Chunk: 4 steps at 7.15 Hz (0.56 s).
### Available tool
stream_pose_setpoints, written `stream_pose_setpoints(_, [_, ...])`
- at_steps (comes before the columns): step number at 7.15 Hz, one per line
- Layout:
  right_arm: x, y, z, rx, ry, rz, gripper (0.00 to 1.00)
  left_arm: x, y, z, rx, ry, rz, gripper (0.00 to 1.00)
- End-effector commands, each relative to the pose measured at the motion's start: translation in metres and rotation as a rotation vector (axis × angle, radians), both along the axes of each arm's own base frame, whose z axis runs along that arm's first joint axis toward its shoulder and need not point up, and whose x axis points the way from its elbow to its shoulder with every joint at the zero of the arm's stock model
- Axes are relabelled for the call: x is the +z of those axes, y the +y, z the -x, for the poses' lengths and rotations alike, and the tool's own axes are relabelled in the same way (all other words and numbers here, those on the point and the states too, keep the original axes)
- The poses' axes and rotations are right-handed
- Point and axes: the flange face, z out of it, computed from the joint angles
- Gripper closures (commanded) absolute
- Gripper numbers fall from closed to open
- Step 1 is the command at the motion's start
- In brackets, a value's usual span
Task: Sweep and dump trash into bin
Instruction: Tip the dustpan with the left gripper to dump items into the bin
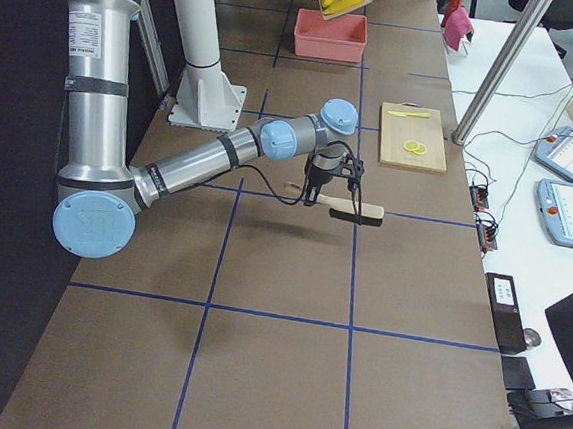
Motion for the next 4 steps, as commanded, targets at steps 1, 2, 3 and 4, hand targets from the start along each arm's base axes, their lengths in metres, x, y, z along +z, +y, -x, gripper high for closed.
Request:
stream_pose_setpoints(1, [0.021, 0.014, -0.005, -0.011, 0.013, 0.040, 1.00, -0.015, 0.003, -0.014, 0.074, -0.163, 0.000, 0.96])
stream_pose_setpoints(2, [0.026, 0.018, -0.005, -0.017, 0.016, 0.049, 1.00, -0.034, 0.000, -0.016, 0.108, -0.218, 0.023, 0.96])
stream_pose_setpoints(3, [0.027, 0.021, -0.004, -0.021, 0.014, 0.052, 1.00, -0.055, 0.001, -0.014, 0.142, -0.257, 0.043, 0.96])
stream_pose_setpoints(4, [0.027, 0.024, 0.004, -0.041, 0.014, 0.050, 1.00, -0.064, 0.001, -0.012, 0.149, -0.289, 0.045, 0.96])
